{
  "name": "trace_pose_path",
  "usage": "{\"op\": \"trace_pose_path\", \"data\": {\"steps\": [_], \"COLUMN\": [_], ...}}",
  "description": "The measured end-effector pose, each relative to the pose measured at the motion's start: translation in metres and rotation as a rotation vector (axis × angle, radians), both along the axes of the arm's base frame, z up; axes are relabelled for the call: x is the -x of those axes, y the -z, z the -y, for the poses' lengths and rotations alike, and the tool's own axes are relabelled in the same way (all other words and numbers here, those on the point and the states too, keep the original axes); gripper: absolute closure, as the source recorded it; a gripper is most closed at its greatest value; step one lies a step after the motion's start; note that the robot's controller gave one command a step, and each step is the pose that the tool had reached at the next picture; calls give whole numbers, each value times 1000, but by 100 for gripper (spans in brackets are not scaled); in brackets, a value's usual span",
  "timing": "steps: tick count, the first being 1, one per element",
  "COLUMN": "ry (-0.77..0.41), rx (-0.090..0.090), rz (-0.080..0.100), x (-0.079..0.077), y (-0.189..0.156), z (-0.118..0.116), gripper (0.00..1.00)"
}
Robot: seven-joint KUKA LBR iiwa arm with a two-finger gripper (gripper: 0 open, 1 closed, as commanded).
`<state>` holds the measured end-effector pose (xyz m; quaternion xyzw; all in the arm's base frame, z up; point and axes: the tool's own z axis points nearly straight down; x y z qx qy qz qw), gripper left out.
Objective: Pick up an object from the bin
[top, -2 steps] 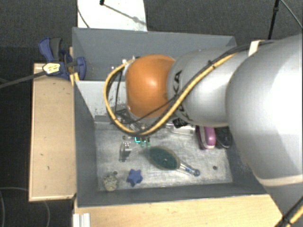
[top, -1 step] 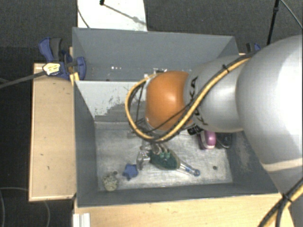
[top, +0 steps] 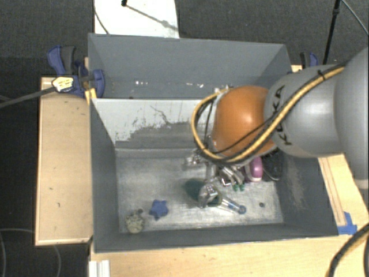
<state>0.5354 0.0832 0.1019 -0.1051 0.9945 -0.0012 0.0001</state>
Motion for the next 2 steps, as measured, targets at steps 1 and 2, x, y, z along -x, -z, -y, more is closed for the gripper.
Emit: {"op": "trace_pose_path", "data": {"steps": [1,2], "ry": [2,-14], "rx": [-4,-5], "rz": [0,9], "x": [0,3], "y": [0,-120], "z": [-4,-13], "gripper": [100,100]}}
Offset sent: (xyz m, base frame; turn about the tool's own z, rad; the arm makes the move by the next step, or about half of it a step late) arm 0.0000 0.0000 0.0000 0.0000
